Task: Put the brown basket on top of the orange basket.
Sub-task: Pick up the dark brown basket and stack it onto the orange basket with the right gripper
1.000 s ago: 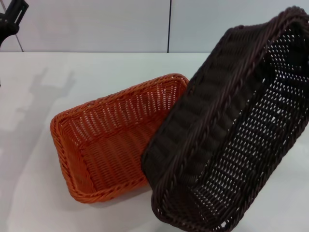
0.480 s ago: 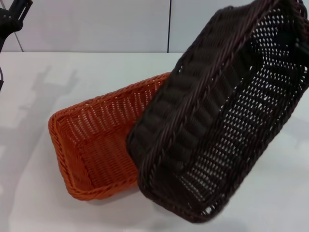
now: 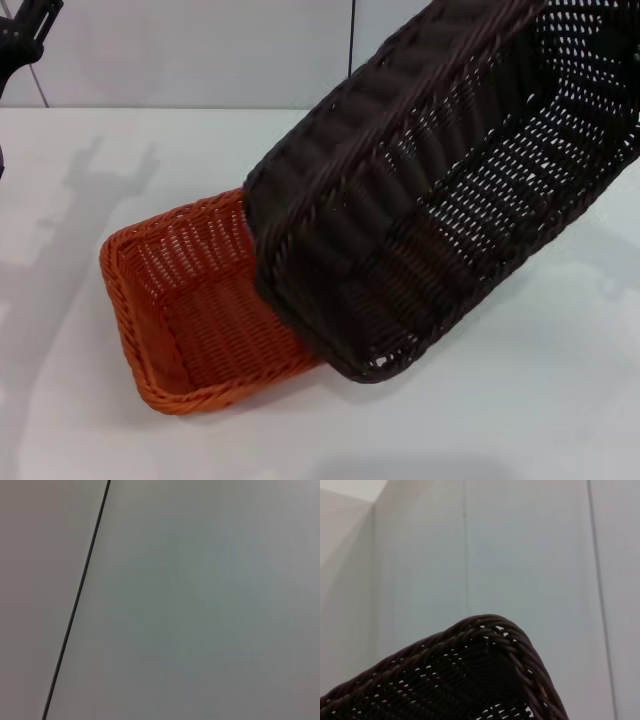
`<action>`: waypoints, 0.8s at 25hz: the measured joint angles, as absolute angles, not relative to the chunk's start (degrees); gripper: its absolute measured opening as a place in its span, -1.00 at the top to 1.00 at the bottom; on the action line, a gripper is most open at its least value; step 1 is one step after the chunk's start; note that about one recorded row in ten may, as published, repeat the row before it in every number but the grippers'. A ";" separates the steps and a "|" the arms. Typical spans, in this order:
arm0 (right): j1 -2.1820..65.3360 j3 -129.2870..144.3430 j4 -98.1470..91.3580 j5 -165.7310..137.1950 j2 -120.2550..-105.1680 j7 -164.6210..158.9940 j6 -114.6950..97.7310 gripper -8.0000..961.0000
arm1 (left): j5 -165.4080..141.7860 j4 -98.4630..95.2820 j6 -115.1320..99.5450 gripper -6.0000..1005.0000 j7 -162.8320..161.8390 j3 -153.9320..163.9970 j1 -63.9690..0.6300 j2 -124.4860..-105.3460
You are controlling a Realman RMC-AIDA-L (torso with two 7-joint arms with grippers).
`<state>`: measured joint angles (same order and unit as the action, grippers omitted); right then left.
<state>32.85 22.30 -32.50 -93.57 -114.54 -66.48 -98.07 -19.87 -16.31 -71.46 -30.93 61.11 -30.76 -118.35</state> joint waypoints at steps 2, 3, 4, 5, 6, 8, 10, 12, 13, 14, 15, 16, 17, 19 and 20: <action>32.54 22.30 -31.72 -92.81 -114.88 -65.79 -97.29 0.66 | -19.87 -16.31 -71.40 -0.66 -30.93 61.12 -30.79 -118.30; 32.39 22.30 -31.13 -92.18 -115.04 -65.24 -96.97 0.66 | -19.87 -16.34 -71.39 -0.66 -30.94 61.13 -30.80 -118.28; 32.27 22.30 -30.40 -91.57 -115.08 -64.76 -96.81 0.66 | -19.87 -16.47 -71.46 -0.66 -30.98 61.14 -30.73 -118.25; 32.17 22.31 -29.75 -90.90 -115.13 -64.33 -96.68 0.66 | -19.86 -16.58 -71.52 -0.66 -31.04 61.14 -30.63 -118.25; 32.05 22.30 -28.57 -89.70 -115.33 -63.68 -96.50 0.66 | -19.83 -16.81 -71.78 -0.66 -31.32 61.11 -30.33 -118.25; 32.01 22.31 -28.21 -89.34 -115.52 -63.35 -96.48 0.66 | -19.80 -16.87 -71.90 -0.66 -31.41 61.06 -30.17 -118.25; 31.89 22.32 -27.79 -88.44 -116.13 -62.56 -96.29 0.66 | -19.79 -16.87 -71.94 -0.66 -31.32 60.98 -30.11 -118.25; 31.66 22.33 -27.28 -87.21 -116.85 -61.46 -95.94 0.66 | -19.79 -16.87 -71.94 -0.66 -31.19 60.80 -30.07 -118.25; 31.50 22.33 -26.66 -86.37 -117.15 -60.55 -95.68 0.66 | -19.79 -16.87 -71.94 -0.66 -31.19 60.80 -30.07 -118.25; 31.40 22.32 -26.18 -85.78 -117.30 -59.94 -95.46 0.66 | -19.78 -16.87 -71.94 -0.66 -31.06 60.45 -30.05 -118.26; 31.32 22.33 -25.45 -85.19 -117.41 -59.07 -95.12 0.66 | -19.78 -16.87 -71.94 -0.66 -31.06 60.45 -30.05 -118.26; 31.21 22.32 -24.12 -84.54 -117.49 -57.78 -94.18 0.66 | -19.76 -16.83 -71.92 -0.66 -30.91 59.27 -30.19 -118.27; 31.21 22.32 -24.12 -84.54 -117.49 -57.78 -94.18 0.66 | -19.76 -16.83 -71.92 -0.66 -30.91 59.27 -30.19 -118.27; 31.19 22.32 -23.22 -84.26 -117.50 -57.12 -93.34 0.66 | -19.75 -16.88 -71.89 -0.66 -30.87 58.88 -30.28 -118.24; 31.19 22.33 -22.93 -84.08 -117.50 -56.94 -93.17 0.66 | -19.69 -17.01 -71.92 -0.66 -30.85 57.74 -30.29 -118.20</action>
<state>31.19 22.33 -22.93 -84.08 -117.50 -56.94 -93.17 -19.69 -17.01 -71.92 -30.85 57.74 -30.29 -118.20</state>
